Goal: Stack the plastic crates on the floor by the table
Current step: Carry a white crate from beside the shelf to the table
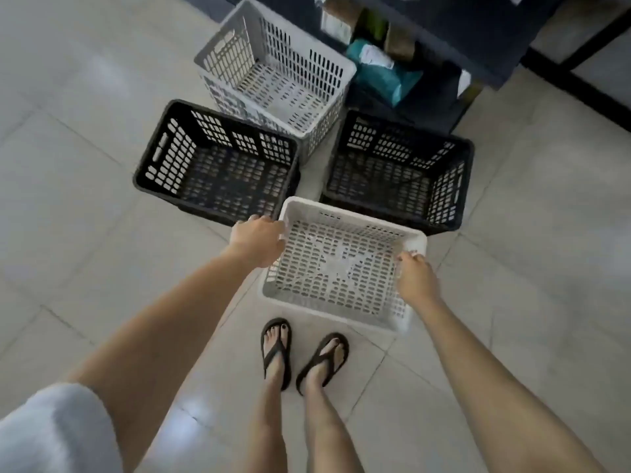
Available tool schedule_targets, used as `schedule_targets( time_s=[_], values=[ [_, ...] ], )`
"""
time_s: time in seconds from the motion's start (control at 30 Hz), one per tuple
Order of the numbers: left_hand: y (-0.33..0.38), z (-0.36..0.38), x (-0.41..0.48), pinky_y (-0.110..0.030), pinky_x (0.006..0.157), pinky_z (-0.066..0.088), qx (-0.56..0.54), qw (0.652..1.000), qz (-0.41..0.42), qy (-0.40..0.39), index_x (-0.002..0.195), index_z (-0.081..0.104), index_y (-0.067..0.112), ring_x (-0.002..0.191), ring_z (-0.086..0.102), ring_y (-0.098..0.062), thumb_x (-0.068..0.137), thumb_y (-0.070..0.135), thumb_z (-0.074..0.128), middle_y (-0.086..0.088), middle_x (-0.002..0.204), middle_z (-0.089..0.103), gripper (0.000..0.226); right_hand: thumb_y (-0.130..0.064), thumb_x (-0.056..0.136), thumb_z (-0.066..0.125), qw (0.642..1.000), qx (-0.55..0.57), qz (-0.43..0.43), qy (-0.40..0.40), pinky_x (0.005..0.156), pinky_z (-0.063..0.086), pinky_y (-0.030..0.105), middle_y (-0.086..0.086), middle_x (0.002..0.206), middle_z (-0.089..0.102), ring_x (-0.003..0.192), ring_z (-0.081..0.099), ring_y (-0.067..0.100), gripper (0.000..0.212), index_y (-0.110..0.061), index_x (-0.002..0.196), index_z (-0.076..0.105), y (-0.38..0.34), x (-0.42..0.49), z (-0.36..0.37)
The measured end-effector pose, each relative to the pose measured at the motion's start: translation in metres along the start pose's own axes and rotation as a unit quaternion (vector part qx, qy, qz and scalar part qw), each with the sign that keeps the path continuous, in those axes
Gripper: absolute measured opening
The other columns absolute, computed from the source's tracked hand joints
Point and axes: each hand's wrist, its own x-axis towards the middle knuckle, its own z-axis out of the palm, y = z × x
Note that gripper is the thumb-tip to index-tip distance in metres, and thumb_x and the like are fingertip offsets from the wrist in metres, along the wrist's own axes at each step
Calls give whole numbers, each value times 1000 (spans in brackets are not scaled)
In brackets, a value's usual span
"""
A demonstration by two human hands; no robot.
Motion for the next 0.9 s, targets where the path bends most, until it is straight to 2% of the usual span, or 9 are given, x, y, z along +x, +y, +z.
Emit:
schedule_targets(
  time_s=[0.13,0.3,0.43,0.57,0.67,0.77,0.83,0.9],
  values=[
    [-9,55,61,-45,101,41,15,999,-14,-41,138,44,27,132,41,-27,97,40,39,-4,139,49,44,-1,85,47,998,14,56,6,90,48,43,17,125,48,114,50,37,48,-16,131,46,28,48,44],
    [-16,131,129,-43,90,47,23,999,-16,-40,132,49,24,121,52,-29,95,35,43,-8,130,55,39,-2,88,48,992,39,117,-5,87,50,45,20,124,44,103,54,40,48,-16,133,39,71,108,109],
    [-21,181,173,-44,83,50,34,997,-46,-49,134,45,22,120,49,-33,95,32,46,-13,127,51,41,3,86,49,986,22,163,1,90,49,46,20,132,39,111,48,39,56,-19,135,36,100,154,150],
    [-20,218,203,-50,91,47,35,994,-100,-40,135,45,20,117,50,-39,92,29,52,-20,130,43,44,5,85,51,978,4,210,-11,94,46,47,20,138,33,116,44,39,65,-22,140,30,119,185,181],
    [-22,239,216,-51,95,48,-9,989,-147,-20,131,47,13,110,55,-42,90,18,54,-21,129,42,42,3,86,54,975,11,221,-32,93,47,46,21,138,31,114,47,41,70,-18,145,24,130,196,205],
    [-26,251,217,-51,80,55,-30,985,-167,-4,123,51,8,100,55,-41,84,2,55,-20,123,40,39,9,84,55,975,36,219,-14,84,49,41,22,138,28,111,51,40,68,-14,142,28,135,201,217],
    [-28,252,215,-48,71,54,-16,985,-169,2,116,51,5,92,54,-39,81,-6,57,-20,118,42,38,10,82,56,975,33,220,9,81,49,41,23,133,33,110,50,41,62,-11,136,33,137,200,216],
    [-28,250,212,-49,69,56,-16,986,-167,-4,117,49,3,88,57,-40,80,-7,61,-22,117,44,40,11,83,56,976,34,215,18,80,48,43,25,127,39,107,52,42,54,-8,130,37,138,196,215]
  ],
)
